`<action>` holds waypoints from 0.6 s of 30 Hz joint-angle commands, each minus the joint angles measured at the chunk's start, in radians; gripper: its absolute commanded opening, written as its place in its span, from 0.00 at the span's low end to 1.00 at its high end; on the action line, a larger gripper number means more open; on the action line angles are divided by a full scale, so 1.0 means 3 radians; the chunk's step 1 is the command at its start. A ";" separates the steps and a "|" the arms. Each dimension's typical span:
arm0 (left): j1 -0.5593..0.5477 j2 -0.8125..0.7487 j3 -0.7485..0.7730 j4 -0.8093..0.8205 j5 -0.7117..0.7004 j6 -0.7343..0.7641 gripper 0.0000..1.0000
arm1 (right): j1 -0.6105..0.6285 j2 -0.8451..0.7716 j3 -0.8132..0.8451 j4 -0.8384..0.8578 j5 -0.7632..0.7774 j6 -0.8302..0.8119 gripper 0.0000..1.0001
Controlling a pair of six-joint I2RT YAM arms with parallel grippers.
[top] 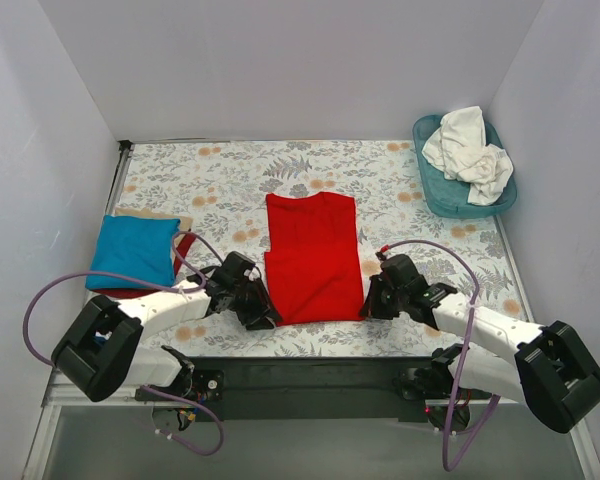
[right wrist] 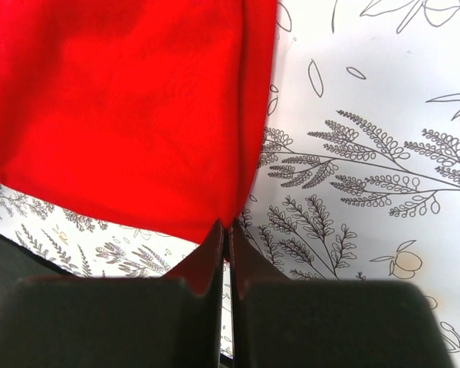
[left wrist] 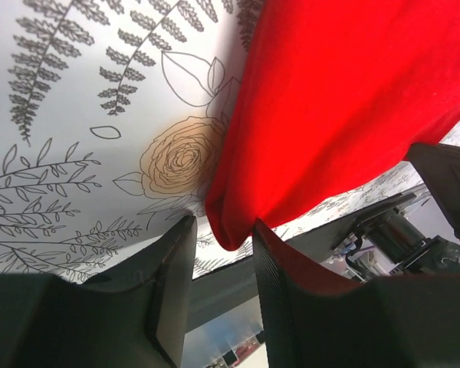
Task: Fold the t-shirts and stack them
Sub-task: Fold the tshirt
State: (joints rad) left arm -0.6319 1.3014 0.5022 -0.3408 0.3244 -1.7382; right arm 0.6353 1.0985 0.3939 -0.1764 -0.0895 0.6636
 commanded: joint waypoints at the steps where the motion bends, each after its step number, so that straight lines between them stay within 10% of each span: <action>1: -0.0051 -0.0022 -0.0130 -0.0014 -0.0238 -0.0122 0.34 | 0.0019 -0.0041 -0.0106 -0.0138 -0.0019 0.0012 0.01; 18: -0.0062 0.0310 0.0136 -0.0004 -0.0545 -0.0158 0.13 | 0.0019 -0.0414 -0.0178 -0.0184 -0.0208 -0.0029 0.01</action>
State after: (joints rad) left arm -0.6468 1.3613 0.5358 -0.3294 0.2714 -1.8053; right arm 0.6353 1.0035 0.3473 -0.1944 -0.1272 0.6712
